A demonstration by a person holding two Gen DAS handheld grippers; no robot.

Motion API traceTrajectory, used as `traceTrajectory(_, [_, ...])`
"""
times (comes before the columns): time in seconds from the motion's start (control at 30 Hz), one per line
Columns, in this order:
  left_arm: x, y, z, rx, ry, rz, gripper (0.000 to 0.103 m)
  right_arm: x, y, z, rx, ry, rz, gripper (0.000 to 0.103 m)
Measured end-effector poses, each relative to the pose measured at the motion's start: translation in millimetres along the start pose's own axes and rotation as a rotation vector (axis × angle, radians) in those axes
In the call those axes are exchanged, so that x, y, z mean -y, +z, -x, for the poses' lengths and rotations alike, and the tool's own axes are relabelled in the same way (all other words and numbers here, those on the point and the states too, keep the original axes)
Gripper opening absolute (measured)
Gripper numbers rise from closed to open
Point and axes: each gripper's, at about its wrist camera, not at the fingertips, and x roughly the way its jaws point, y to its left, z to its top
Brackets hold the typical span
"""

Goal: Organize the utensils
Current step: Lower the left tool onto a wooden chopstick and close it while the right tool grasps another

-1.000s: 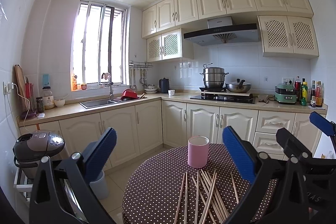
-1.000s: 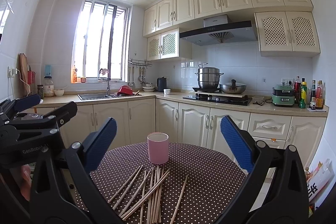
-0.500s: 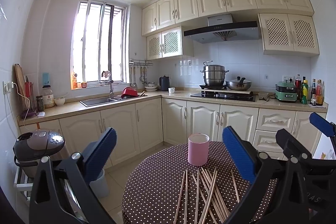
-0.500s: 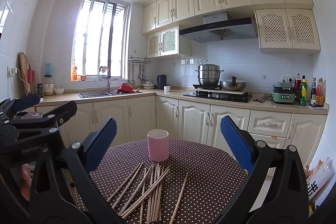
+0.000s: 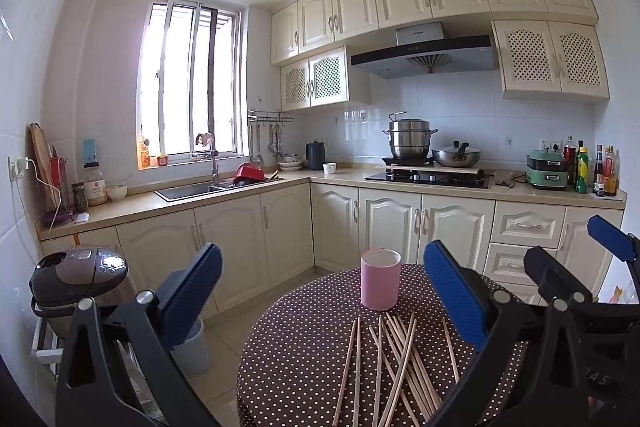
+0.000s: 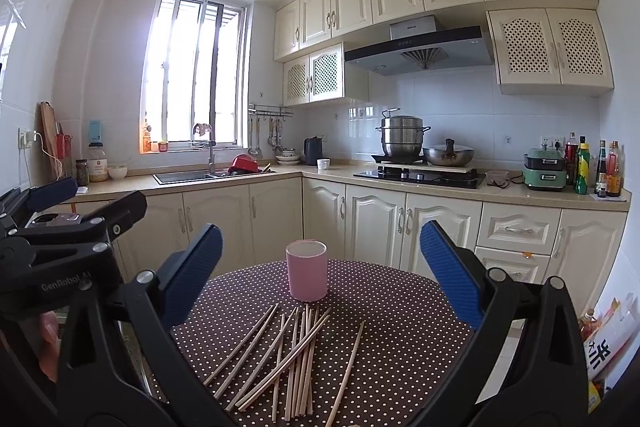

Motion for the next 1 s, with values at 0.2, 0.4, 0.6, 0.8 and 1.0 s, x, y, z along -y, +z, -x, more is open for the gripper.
traceTrajectory(0.2, [4, -4, -11, -0.030, 0.002, -0.015, 0.099, 4, -7, -13, -0.053, 0.016, -0.046, 0.097])
traceTrajectory(0.4, [5, -13, -31, -0.080, -0.006, -0.017, 0.099, 6, -20, -30, -0.111, 0.042, -0.063, 0.097])
traceTrajectory(0.6, [2, -32, -68, -0.175, -0.006, -0.024, 0.099, 11, -40, -57, -0.213, 0.054, -0.074, 0.097])
traceTrajectory(0.8, [-17, -62, -121, -0.339, -0.039, 0.030, 0.099, 32, -62, -88, -0.332, 0.026, -0.115, 0.097])
traceTrajectory(1.0, [-30, -109, -180, -0.527, -0.069, 0.047, 0.099, 47, -92, -113, -0.416, -0.098, -0.081, 0.097])
